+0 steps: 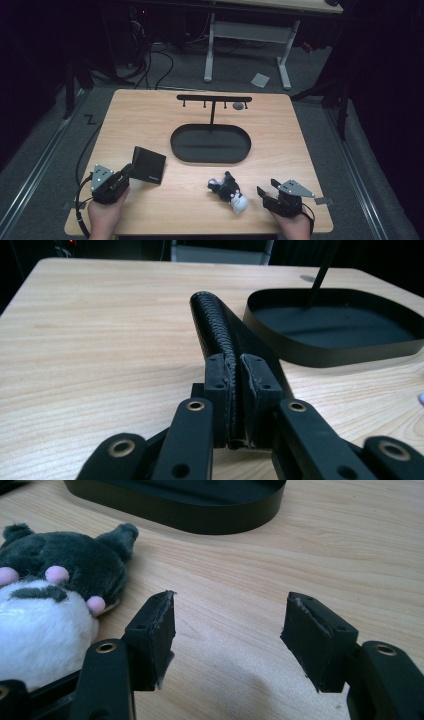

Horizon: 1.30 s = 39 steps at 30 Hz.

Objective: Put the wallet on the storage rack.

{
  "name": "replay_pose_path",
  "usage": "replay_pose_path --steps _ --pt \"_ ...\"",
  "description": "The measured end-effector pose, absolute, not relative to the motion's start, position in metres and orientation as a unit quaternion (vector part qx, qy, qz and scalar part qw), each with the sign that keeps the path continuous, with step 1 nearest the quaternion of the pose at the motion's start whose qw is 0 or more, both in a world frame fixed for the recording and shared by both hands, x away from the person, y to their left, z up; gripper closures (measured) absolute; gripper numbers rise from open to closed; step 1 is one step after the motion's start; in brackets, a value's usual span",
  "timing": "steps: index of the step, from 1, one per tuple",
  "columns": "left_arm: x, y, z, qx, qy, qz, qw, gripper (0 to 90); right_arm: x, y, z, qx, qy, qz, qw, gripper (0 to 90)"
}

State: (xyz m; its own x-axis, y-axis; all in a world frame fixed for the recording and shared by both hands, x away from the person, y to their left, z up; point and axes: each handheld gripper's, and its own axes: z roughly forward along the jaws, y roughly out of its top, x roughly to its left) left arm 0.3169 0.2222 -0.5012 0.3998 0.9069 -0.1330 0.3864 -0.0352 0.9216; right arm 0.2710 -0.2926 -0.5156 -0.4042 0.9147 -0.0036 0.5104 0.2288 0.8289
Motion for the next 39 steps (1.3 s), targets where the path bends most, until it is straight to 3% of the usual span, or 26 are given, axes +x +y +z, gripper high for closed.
replay_pose_path --steps 23,39 --pt "0.291 0.236 -0.481 0.646 0.461 0.317 0.519 83.1 0.282 -0.289 -0.511 0.479 0.73 0.404 0.272 39.1" --pt "0.282 0.221 -0.478 0.674 0.427 0.349 0.491 83.0 0.284 -0.287 -0.51 0.473 0.732 0.404 0.277 39.1"
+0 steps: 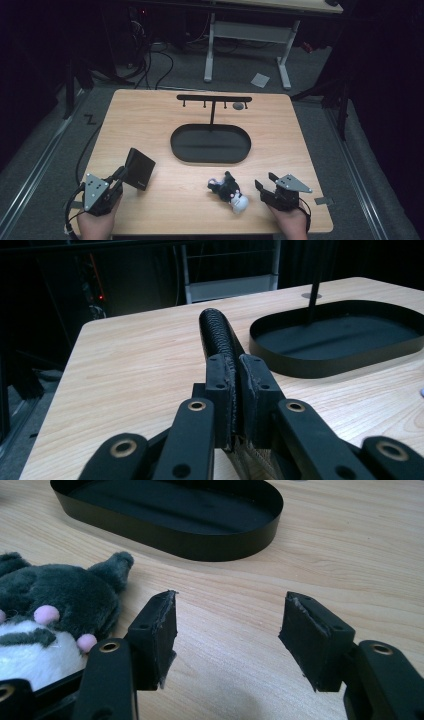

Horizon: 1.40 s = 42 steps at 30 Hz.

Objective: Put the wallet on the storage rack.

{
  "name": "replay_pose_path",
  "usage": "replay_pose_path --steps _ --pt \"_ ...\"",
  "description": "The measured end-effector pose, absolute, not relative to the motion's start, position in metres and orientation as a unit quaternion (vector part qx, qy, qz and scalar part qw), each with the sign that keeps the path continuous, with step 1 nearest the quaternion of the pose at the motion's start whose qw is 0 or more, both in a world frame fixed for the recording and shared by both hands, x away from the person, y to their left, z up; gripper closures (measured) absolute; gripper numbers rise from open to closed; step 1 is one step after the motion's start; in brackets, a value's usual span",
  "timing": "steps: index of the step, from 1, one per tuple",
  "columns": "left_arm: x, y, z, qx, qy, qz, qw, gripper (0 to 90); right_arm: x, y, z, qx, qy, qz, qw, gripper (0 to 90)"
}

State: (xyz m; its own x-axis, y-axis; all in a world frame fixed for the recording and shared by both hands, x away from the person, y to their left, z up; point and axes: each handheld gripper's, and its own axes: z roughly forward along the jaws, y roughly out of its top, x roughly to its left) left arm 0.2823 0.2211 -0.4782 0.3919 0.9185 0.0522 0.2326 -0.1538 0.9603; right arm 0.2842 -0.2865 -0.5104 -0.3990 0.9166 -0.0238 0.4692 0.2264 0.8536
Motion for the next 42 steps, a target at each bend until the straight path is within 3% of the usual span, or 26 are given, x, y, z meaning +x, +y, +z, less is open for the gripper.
replay_pose_path --steps 32,35,42 --pt "0.287 0.177 -0.482 0.71 0.364 0.346 0.495 79.7 0.273 -0.298 -0.512 0.485 0.723 0.402 0.281 39.5" --pt "0.287 0.179 -0.482 0.707 0.367 0.343 0.499 77.8 0.273 -0.298 -0.512 0.485 0.724 0.403 0.281 39.5" --pt "0.287 0.182 -0.482 0.695 0.37 0.345 0.51 61.9 0.274 -0.296 -0.512 0.484 0.725 0.402 0.28 39.5"
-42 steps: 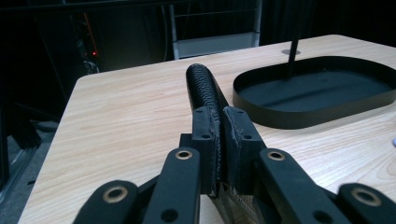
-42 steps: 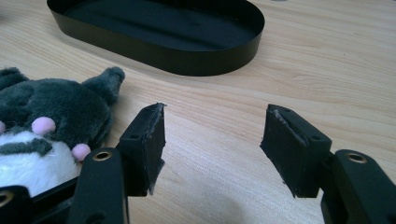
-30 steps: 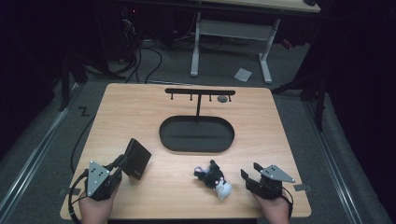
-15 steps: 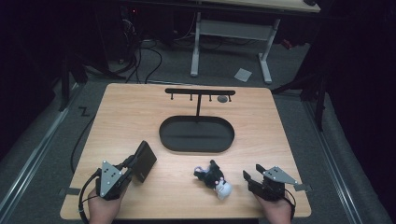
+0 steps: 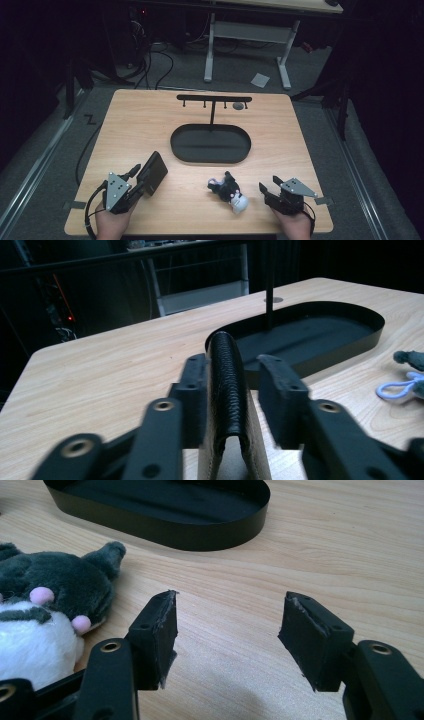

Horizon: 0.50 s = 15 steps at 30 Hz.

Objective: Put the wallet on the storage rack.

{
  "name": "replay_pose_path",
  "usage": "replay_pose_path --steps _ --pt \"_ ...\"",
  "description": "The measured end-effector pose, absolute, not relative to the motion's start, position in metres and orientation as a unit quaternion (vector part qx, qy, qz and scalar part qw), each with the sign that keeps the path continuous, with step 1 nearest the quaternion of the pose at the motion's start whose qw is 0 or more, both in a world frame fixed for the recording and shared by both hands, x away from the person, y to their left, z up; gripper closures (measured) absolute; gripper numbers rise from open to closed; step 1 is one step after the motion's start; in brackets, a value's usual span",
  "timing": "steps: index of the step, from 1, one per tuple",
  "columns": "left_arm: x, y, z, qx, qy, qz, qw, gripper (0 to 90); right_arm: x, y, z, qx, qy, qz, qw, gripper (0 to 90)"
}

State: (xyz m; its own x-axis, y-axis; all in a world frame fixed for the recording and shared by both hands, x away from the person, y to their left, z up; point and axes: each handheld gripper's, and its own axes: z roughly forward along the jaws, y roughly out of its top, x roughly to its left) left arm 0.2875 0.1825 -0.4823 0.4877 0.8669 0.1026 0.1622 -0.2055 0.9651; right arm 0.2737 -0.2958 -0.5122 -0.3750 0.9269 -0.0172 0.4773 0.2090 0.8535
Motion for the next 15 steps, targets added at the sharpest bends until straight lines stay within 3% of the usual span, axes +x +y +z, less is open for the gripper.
replay_pose_path --steps 15 --pt "0.2914 0.1905 -0.4908 0.7 0.389 0.318 0.507 48.9 0.2756 -0.2944 -0.5128 0.482 0.727 0.403 0.278 39.5"
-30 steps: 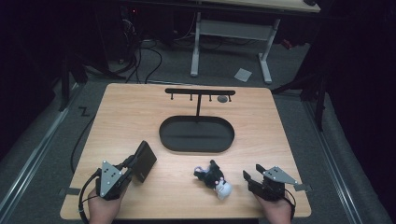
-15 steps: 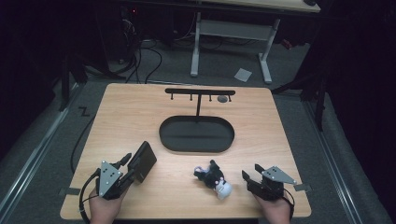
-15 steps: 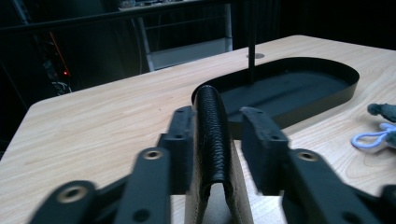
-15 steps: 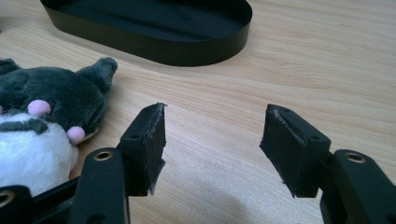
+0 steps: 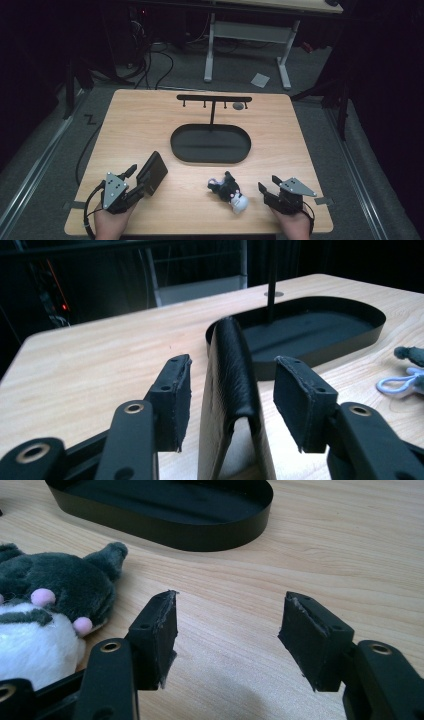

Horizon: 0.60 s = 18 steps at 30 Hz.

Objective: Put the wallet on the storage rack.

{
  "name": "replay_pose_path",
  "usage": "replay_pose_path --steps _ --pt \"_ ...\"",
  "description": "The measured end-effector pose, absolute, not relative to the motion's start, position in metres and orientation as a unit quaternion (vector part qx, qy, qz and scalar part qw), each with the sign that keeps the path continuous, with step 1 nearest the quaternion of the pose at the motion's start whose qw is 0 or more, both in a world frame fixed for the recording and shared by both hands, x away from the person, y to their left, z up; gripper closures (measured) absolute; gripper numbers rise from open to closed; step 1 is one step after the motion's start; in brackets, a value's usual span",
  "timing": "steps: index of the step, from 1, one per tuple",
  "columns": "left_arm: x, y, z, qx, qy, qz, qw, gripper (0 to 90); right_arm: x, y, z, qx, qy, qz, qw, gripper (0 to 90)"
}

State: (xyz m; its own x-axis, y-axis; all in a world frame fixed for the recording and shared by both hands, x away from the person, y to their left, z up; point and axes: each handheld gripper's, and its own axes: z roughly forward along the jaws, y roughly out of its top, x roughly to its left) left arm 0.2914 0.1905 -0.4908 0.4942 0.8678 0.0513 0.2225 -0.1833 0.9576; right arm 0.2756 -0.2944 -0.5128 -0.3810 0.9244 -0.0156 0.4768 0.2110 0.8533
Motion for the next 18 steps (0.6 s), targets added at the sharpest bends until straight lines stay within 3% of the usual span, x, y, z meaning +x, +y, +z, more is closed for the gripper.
replay_pose_path --steps 9,18 --pt "0.297 0.196 -0.5 0.704 0.409 0.278 0.509 51.1 0.278 -0.29 -0.514 0.475 0.732 0.404 0.275 39.2" --pt "0.302 0.196 -0.502 0.705 0.418 0.245 0.518 66.9 0.275 -0.295 -0.515 0.471 0.734 0.406 0.272 39.2"
